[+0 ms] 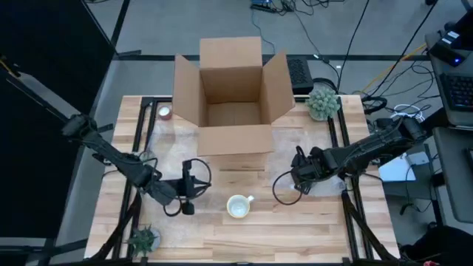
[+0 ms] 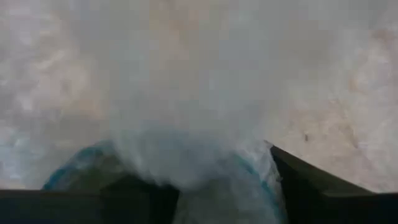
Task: Wrap mug
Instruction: Wrap the red mug with the bubble wrap
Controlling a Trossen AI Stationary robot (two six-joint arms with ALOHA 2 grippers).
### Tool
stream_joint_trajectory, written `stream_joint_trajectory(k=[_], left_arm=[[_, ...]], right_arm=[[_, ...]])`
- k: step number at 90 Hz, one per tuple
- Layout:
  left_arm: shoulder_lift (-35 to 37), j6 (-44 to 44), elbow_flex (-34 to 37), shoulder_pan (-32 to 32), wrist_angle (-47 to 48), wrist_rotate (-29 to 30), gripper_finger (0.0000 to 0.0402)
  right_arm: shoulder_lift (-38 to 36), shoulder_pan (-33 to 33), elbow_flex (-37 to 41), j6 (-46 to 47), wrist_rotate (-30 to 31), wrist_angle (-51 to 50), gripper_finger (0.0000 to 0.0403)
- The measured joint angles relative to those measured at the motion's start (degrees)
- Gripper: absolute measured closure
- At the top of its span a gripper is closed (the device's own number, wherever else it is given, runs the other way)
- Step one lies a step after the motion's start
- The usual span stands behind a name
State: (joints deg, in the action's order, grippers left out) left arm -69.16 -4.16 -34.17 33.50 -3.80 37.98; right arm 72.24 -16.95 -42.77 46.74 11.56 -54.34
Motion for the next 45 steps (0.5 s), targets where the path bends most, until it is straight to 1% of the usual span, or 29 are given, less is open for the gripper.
stream_joint_trajectory(k=[15, 20, 24, 34, 45], left_arm=[[-0.1, 0.0, 0.0, 0.0, -1.0, -0.5, 0.0402], [-0.1, 0.0, 0.0, 0.0, -1.2, -0.5, 0.0402], [-0.1, 0.0, 0.0, 0.0, -1.5, -0.5, 0.0402], [-0.1, 0.0, 0.0, 0.0, -2.0, -0.5, 0.0402], [-0.1, 0.0, 0.0, 0.0, -3.7, -0.5, 0.0402]], right_arm=[[0.0, 0.0, 1.1, 0.4, -1.0, 0.1, 0.036], [-0.1, 0.0, 1.1, 0.6, -1.8, 0.7, 0.0385], [-0.1, -0.1, 1.0, 0.6, -2.0, 1.4, 0.039], [0.0, -0.3, 0.8, 0.6, -3.4, 3.2, 0.0388], [0.3, -2.4, -1.6, 0.6, -4.6, 6.0, 0.0395]])
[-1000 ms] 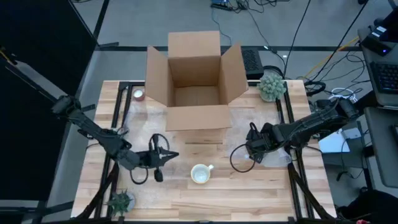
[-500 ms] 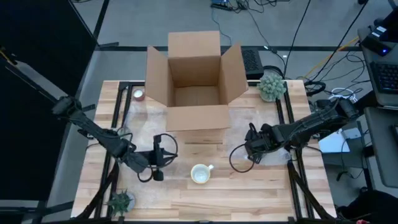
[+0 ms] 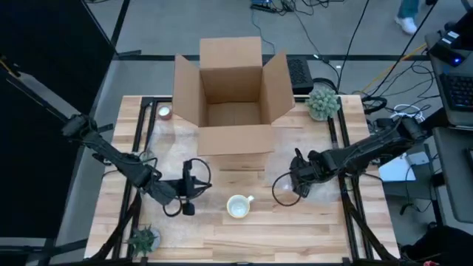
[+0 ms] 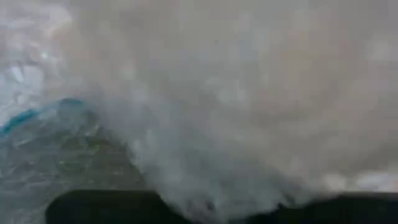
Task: Wrap mug
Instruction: Wrap the red mug with the bubble wrap
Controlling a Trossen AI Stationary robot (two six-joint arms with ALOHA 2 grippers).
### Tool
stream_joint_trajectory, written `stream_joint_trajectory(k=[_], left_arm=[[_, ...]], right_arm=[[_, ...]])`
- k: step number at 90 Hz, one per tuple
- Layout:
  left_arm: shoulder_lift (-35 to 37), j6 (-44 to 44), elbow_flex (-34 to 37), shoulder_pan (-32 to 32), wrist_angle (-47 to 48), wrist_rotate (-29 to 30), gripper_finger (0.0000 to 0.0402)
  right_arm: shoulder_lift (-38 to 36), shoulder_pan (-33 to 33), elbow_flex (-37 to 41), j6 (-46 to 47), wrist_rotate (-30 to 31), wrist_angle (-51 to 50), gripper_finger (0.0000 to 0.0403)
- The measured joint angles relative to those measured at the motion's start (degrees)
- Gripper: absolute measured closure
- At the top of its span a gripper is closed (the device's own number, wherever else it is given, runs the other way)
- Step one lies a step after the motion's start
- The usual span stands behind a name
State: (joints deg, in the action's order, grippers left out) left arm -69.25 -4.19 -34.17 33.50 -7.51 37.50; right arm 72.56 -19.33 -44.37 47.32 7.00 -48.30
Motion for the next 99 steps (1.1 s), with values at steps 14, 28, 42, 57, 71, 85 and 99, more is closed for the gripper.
stream_joint_trajectory(k=[14, 28, 42, 57, 71, 85, 99], left_arm=[[0.0, 0.0, 0.0, 0.0, -2.1, 0.0, 0.0402], [0.0, 0.0, 0.0, 0.0, -2.6, 0.0, 0.0402], [0.0, 0.0, 0.0, 0.0, -4.7, -0.4, 0.0402], [-2.1, 0.0, 0.0, 0.0, -8.4, -1.0, 0.0402], [-8.0, 0.0, -0.5, 0.8, -13.8, -3.4, 0.0402], [-14.3, 0.0, -4.5, 1.8, -14.4, -3.7, 0.0402], [-19.1, 0.5, -8.8, 1.9, -14.3, -4.6, 0.0402]], right_arm=[[0.9, -3.0, -2.5, 1.3, 0.2, 6.0, 0.0396], [6.5, -5.9, -6.6, 2.0, 0.2, 8.6, 0.0396], [15.0, -7.6, -13.9, -1.3, 0.4, 6.8, 0.0397], [23.4, -7.8, -21.5, -5.8, 0.2, 2.3, 0.0397], [28.3, -7.8, -26.5, -7.5, 0.2, 1.1, 0.039], [30.7, -7.7, -27.8, -7.4, -1.0, 1.3, 0.0366], [31.0, -7.7, -27.8, -5.7, -1.4, 1.6, 0.0333]])
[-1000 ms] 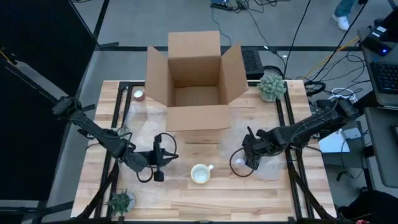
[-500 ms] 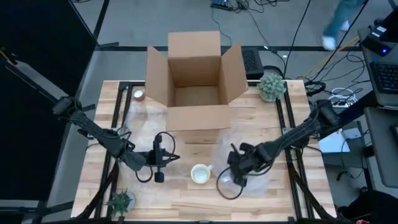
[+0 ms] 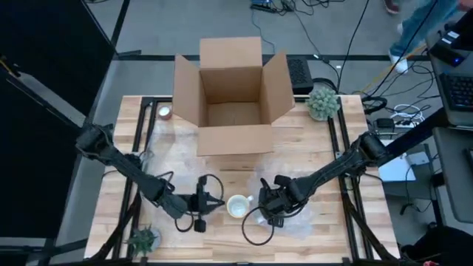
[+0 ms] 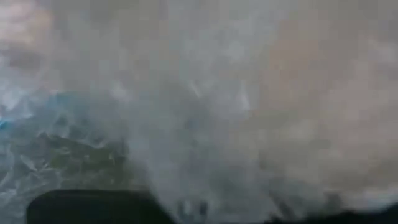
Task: Wrap mug
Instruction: Wrap the red mug with the bubble wrap
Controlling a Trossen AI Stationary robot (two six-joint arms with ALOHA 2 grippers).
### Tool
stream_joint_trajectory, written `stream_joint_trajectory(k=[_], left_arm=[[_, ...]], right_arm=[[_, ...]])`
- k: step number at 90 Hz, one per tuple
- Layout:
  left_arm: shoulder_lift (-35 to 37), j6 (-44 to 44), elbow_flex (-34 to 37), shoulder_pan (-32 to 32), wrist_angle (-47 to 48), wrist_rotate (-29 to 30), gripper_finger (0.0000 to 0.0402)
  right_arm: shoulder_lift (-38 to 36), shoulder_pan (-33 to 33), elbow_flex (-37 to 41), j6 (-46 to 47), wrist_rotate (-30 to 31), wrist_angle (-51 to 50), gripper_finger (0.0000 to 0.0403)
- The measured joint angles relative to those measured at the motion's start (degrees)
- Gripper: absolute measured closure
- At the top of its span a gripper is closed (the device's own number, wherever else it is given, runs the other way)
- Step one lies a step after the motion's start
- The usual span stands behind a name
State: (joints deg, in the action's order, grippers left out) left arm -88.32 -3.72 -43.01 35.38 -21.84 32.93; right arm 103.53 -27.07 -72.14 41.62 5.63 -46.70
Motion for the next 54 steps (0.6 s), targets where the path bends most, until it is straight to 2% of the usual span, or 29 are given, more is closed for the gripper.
stream_joint_trajectory(k=[29, 42, 54], left_arm=[[-2.4, 3.2, -6.3, -0.2, 0.4, 0.0, 0.0402], [-2.5, 4.1, -7.9, -1.2, 0.3, 0.0, 0.0402], [-4.5, 4.1, -9.6, -3.1, -0.2, 0.0, 0.0402]], right_arm=[[-7.5, -0.2, 0.1, 1.2, -0.1, 0.0, 0.0232], [-11.0, -0.4, 0.1, 1.2, 0.5, 0.1, 0.0216], [-10.5, -0.5, 0.1, 1.2, 2.9, 0.0, 0.0218]])
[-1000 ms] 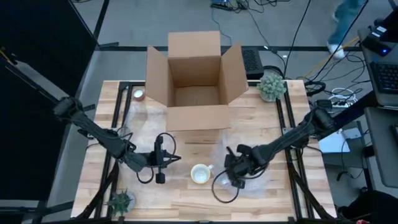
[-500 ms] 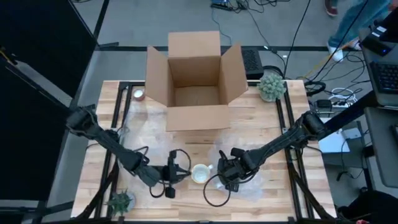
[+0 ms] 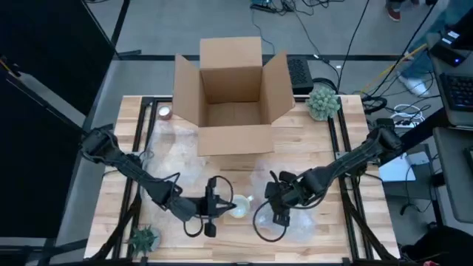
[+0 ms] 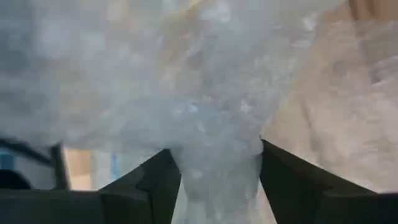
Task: Wrap mug
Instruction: Wrap the red mug with the bubble wrap
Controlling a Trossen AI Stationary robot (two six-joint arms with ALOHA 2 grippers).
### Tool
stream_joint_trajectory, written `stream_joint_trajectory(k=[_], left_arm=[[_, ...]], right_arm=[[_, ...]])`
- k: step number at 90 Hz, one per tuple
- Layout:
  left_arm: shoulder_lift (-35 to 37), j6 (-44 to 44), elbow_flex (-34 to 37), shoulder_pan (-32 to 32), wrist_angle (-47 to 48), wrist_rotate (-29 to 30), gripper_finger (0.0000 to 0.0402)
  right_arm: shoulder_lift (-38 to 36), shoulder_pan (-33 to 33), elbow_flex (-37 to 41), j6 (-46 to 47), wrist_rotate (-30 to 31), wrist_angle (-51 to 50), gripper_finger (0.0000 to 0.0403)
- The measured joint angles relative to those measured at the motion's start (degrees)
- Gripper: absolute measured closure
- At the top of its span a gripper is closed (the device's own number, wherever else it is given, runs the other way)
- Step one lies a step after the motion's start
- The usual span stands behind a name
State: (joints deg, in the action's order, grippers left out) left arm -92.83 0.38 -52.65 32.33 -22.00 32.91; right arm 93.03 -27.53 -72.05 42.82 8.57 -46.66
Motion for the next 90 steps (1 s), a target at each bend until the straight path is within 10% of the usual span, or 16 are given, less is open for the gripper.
stream_joint_trajectory(k=[90], left_arm=[[-24.9, -2.8, -17.3, -8.6, -6.0, -13.1, 0.0402]], right_arm=[[7.7, -0.3, 0.1, -1.1, 0.4, -1.2, 0.0236]])
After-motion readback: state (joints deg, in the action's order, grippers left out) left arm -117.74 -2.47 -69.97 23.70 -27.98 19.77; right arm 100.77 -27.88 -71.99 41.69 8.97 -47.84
